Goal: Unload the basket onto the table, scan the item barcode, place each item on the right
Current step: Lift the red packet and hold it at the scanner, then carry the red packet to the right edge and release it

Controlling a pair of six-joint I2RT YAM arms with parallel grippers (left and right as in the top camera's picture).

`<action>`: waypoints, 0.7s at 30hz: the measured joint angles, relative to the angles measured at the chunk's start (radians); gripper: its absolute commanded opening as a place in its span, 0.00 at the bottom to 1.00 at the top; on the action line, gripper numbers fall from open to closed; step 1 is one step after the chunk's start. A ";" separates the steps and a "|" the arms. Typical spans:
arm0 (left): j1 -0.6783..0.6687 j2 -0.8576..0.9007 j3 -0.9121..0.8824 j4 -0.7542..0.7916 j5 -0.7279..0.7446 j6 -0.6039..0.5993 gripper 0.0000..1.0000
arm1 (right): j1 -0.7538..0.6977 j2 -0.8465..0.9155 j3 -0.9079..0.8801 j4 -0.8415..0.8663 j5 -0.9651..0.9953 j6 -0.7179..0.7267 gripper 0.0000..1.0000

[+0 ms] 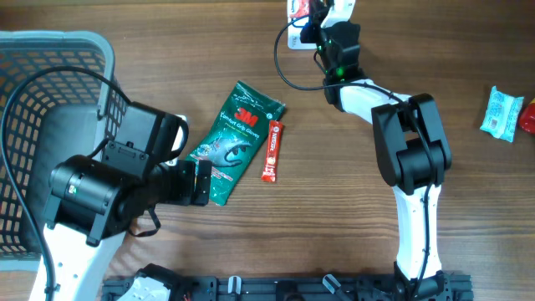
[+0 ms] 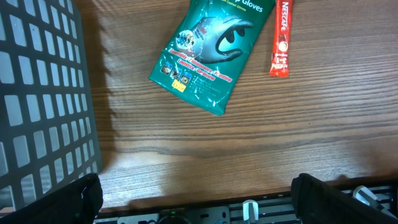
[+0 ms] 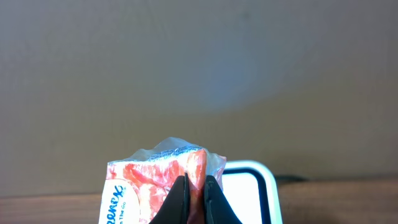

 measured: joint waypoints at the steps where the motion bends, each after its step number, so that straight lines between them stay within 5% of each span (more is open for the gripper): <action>1: 0.000 0.000 0.000 0.000 0.000 0.000 1.00 | 0.000 0.000 0.009 0.000 0.000 -0.008 0.04; 7: 0.000 0.000 0.000 0.000 0.000 0.000 1.00 | -0.002 -0.008 0.036 -0.056 -0.004 -0.030 0.04; 12: 0.000 0.000 0.000 -0.001 0.000 0.000 1.00 | -0.039 -0.126 0.036 -0.319 -0.016 -0.030 0.04; 21: 0.000 0.000 0.000 0.000 0.000 0.000 1.00 | -0.353 -0.377 0.064 -0.668 0.111 -0.029 0.04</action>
